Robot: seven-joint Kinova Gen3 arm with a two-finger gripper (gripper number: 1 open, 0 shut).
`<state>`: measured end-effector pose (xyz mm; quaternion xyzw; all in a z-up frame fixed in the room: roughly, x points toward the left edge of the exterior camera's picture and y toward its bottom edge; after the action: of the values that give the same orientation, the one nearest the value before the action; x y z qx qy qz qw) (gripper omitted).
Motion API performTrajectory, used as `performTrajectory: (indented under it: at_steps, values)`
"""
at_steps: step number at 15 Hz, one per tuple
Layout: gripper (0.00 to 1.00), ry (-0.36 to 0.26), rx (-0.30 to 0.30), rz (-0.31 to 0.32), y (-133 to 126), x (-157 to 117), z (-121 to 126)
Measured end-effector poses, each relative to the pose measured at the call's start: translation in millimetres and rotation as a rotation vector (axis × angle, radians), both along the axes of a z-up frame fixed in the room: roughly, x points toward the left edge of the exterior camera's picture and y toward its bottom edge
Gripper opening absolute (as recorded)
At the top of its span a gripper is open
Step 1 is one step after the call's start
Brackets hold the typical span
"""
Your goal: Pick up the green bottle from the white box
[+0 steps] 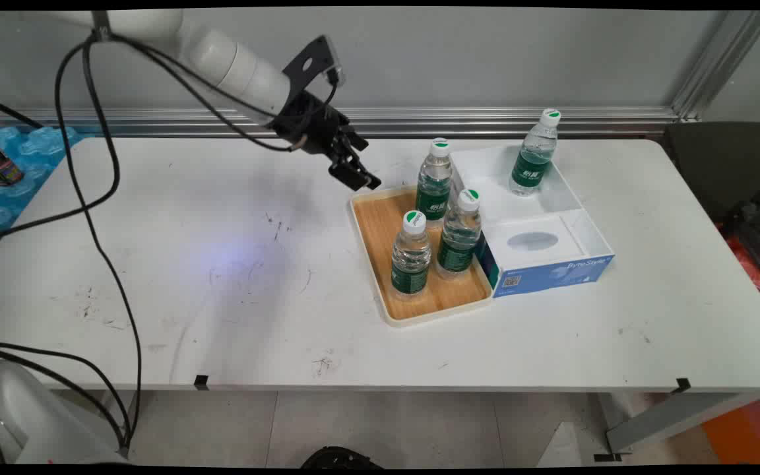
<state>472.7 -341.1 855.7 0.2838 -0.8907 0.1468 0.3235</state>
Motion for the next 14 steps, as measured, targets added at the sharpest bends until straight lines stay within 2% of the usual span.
performTrajectory:
  at_steps: [5,14]
  values:
    - [1.0,0.024,0.004,0.006,-17,-23,28]
    - [1.0,0.093,-0.038,-0.015,-49,-80,67]
